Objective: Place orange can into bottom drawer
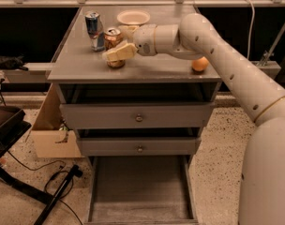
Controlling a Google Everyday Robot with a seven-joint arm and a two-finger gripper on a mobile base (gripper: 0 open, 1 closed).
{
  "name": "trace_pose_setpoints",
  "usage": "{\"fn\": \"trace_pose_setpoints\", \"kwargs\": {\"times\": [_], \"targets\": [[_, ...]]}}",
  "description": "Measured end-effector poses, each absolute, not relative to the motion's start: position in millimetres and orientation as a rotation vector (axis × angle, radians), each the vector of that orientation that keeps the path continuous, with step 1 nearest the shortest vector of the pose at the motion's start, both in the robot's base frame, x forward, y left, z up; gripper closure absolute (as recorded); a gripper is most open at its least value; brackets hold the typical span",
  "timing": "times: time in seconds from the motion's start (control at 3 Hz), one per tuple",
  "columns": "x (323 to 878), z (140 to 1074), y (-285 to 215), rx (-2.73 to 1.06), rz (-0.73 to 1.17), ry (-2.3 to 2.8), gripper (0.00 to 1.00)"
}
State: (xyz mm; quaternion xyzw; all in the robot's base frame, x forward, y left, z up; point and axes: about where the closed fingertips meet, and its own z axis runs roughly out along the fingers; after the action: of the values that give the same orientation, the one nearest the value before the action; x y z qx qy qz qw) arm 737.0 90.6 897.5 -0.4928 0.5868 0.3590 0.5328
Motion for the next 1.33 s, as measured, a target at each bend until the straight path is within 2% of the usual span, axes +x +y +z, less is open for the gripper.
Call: {"fn": "trace_pose_setpoints", "kwargs": {"times": [0.33,1.0,1.33], "targets": [[738.7,883.9,111.0,-1.184,0.887,1.367,0.40],[738.8,881.7,113.7,-1.186,0.890,1.363,0.86],[738.7,881.7,113.7,-1.186,0.890,1.363,1.00]]}}
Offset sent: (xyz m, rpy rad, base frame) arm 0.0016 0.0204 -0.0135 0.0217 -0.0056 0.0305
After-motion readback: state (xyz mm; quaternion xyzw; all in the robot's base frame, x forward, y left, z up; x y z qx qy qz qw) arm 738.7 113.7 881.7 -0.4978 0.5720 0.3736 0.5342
